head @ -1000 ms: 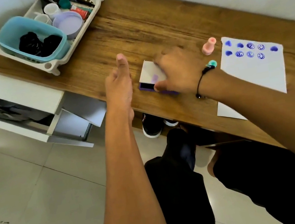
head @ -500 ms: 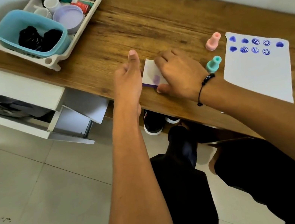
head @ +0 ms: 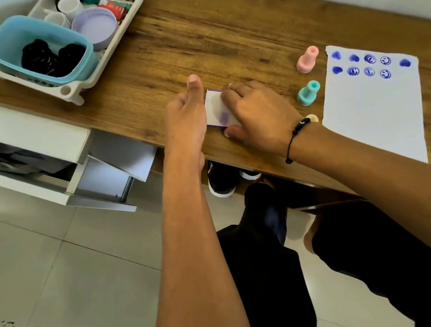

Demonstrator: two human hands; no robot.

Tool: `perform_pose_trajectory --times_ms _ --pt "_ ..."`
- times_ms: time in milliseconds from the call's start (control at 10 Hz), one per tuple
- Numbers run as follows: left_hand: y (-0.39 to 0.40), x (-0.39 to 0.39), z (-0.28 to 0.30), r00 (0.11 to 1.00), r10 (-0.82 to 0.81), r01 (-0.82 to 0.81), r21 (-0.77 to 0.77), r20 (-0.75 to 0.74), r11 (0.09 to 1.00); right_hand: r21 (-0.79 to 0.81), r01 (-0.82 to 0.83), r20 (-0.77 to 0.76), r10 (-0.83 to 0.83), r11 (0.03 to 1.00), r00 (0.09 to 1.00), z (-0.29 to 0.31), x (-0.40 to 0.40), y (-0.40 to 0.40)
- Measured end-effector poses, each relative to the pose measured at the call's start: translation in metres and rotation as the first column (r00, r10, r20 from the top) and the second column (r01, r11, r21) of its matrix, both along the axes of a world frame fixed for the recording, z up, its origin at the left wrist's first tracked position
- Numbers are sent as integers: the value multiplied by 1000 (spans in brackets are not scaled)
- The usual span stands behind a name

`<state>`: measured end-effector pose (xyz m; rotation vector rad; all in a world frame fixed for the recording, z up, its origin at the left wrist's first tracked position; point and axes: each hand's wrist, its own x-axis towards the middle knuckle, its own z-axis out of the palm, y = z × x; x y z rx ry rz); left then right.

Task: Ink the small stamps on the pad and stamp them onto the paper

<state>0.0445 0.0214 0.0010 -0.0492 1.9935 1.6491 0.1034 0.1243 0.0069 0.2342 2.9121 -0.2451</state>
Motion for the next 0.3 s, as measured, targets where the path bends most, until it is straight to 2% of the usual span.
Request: perform_pose_trajectory --times_ms 300 --pt "7 1 1 998 36 -39 -53 -61 998 -98 61 -4 -61 993 998 5 -3 5"
